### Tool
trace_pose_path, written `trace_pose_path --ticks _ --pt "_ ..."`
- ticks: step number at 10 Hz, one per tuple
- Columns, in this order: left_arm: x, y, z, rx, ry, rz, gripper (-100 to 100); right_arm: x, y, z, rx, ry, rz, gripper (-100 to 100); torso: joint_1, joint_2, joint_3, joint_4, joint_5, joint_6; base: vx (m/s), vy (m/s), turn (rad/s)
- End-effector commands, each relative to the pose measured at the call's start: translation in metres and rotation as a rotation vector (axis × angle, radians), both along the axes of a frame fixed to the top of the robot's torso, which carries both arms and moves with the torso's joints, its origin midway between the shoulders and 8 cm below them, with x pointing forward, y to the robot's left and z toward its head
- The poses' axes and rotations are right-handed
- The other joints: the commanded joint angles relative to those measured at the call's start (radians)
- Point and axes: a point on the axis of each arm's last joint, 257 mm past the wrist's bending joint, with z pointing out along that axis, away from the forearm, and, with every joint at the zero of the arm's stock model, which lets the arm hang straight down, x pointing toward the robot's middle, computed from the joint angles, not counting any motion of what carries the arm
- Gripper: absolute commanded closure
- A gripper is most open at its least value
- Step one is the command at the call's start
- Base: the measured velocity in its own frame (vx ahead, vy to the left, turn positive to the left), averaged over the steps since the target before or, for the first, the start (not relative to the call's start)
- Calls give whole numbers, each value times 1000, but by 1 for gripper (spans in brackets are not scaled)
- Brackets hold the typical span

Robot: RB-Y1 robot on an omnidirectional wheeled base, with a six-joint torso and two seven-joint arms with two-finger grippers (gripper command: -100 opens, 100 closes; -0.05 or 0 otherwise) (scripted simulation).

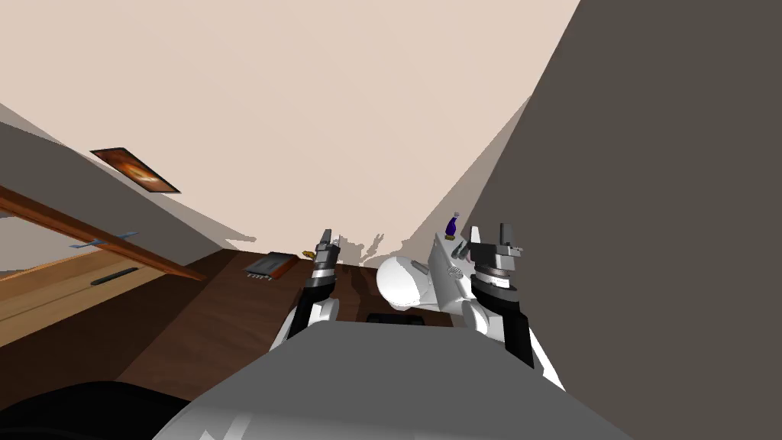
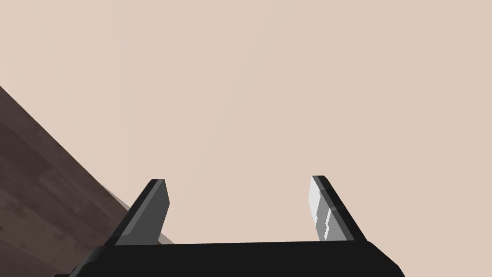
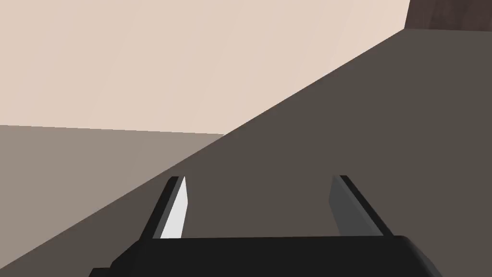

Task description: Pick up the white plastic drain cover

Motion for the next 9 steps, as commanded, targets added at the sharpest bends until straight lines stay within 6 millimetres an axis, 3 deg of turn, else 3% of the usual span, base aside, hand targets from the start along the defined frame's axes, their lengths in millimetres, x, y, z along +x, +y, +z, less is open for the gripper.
trace_pose_path --ticks 1,9 --pt "0 0 0 0 0 0 0 2 0 -3 9 2 51 -100 0 0 0 0 0 0 19 1 91" --pt "0 0 0 0 0 0 0 10 -17 -21 180 -14 227 -100 1 -3 -2 -1 0 0 39 7 104"
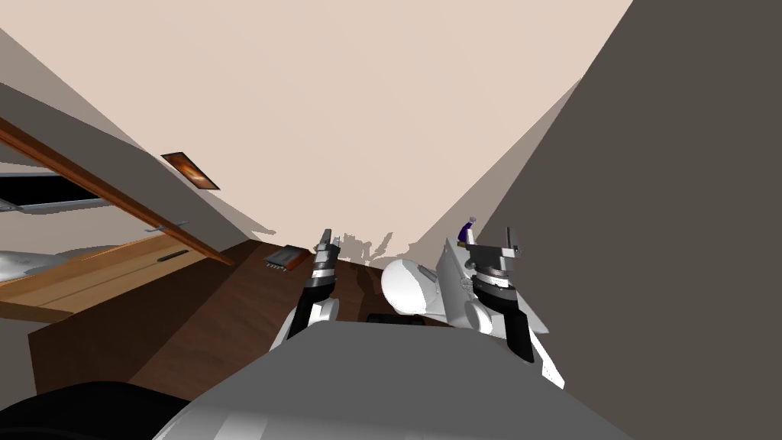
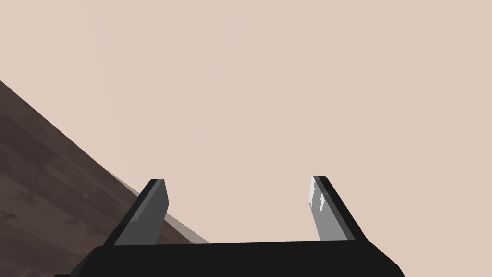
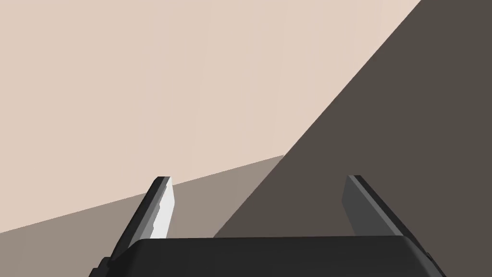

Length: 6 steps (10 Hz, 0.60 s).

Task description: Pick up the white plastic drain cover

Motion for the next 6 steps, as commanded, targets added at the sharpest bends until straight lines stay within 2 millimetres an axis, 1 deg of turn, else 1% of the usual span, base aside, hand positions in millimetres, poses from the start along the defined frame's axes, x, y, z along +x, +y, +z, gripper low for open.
trace_pose_path --ticks 1,2,3,4,5,6 --pt "0 0 0 0 0 0 0 1 -6 -5 53 -6 39 -100 0 0 0 0 0 0 47 14 139" --pt "0 0 0 0 0 0 0 1 -6 -5 70 -8 57 -100 0 -1 0 0 0 0 42 12 75" --pt "0 0 0 0 0 0 0 3 -13 -10 110 -13 81 -100 0 0 0 0 0 0 1 -3 38" --pt "0 0 0 0 0 0 0 3 -13 -10 128 -16 101 -100 -1 2 1 0 0 0 -11 -20 58" --pt "0 0 0 0 0 0 0 4 -19 -15 169 -22 122 -100 -2 3 2 1 0 0 -16 -33 95" --pt "0 0 0 0 0 0 0 4 -19 -15 188 -25 143 -100 -3 3 2 1 -1 0 -11 -22 63"
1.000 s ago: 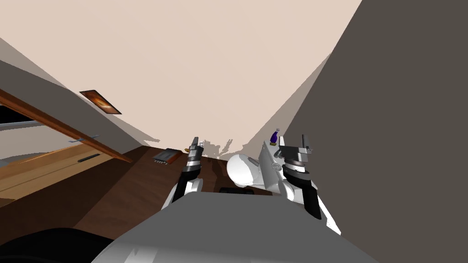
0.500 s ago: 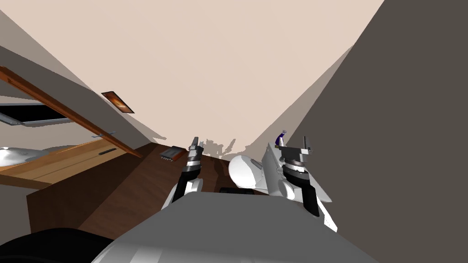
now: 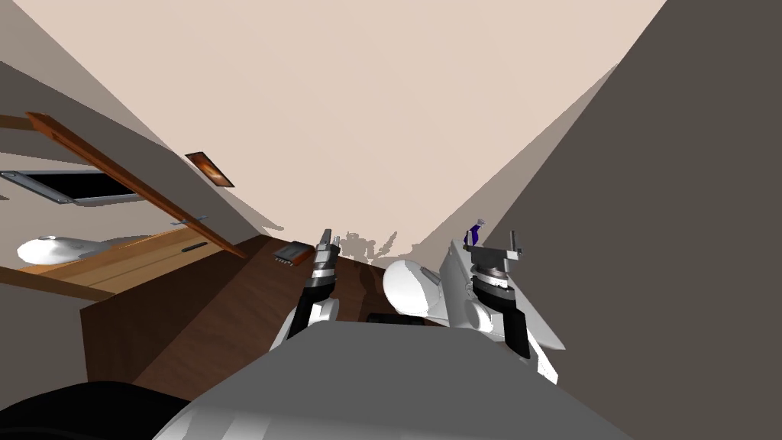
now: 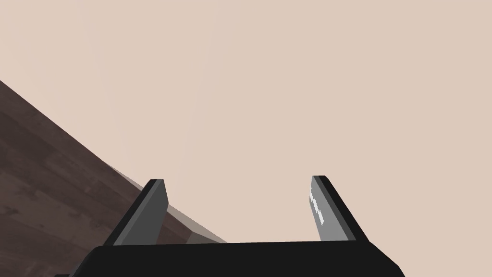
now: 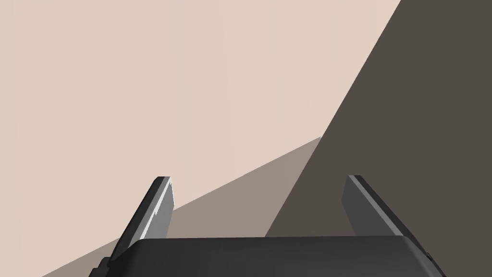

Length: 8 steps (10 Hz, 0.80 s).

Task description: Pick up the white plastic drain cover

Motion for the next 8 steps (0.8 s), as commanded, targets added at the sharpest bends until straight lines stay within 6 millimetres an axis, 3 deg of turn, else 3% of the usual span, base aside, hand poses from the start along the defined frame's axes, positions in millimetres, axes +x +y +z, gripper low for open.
trace_pose_path --ticks 1,2,8 --pt "0 0 0 0 0 0 0 0 -1 0 25 -5 24 -100 0 0 0 0 0 0 -2 -5 14" --pt "0 0 0 0 0 0 0 1 -8 -6 74 -13 51 -100 1 0 0 0 0 0 -14 -31 88" --pt "0 0 0 0 0 0 0 1 -8 -6 94 -17 73 -100 2 -1 0 0 1 0 2 3 -9"
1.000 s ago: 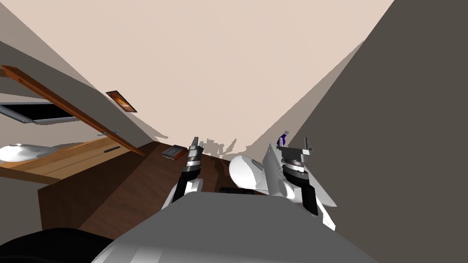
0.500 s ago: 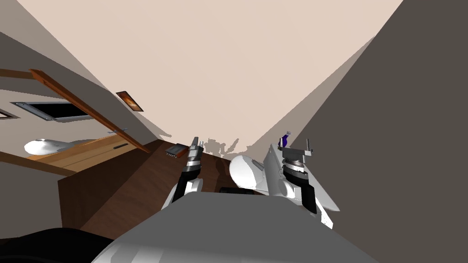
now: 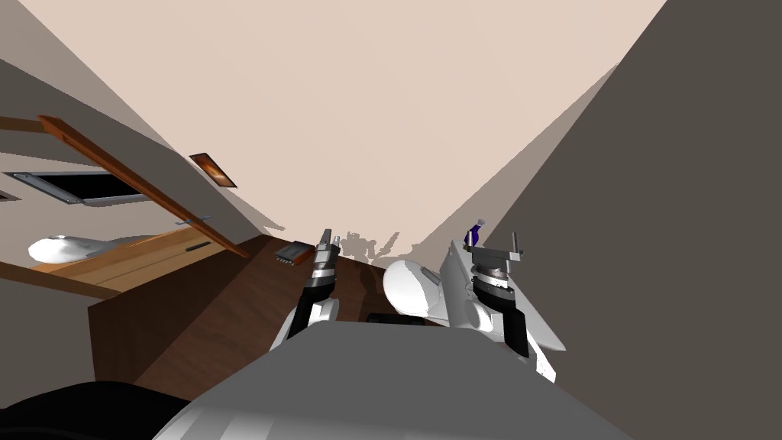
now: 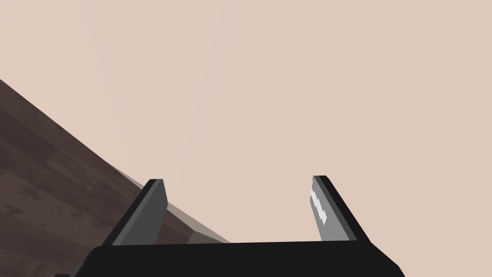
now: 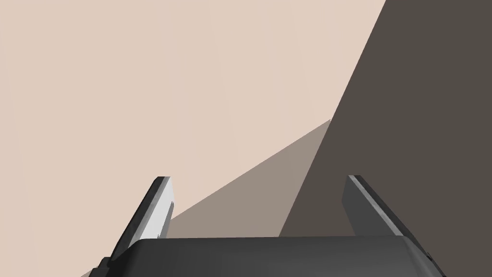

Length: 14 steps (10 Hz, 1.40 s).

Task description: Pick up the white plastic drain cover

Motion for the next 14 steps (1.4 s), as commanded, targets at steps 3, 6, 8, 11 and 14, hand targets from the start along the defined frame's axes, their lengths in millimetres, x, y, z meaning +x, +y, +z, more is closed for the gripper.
trace_pose_path --ticks 3,6,8,11,14 --pt "0 0 0 0 0 0 0 0 0 0 0 0 0 -100 -1 0 0 0 0 0 -3 -6 18" --pt "0 0 0 0 0 0 0 4 -6 -20 77 29 58 -100 -1 0 0 0 0 0 -3 -6 16" --pt "0 0 0 0 0 0 0 5 -9 -29 111 40 83 -100 -1 0 0 0 0 0 0 0 0" --pt "0 0 0 0 0 0 0 7 -14 -49 185 67 130 -100 -1 0 0 0 0 0 -3 -5 15" --pt "0 0 0 0 0 0 0 7 -18 -60 234 81 162 -100 -1 0 0 0 0 0 -3 -7 19"
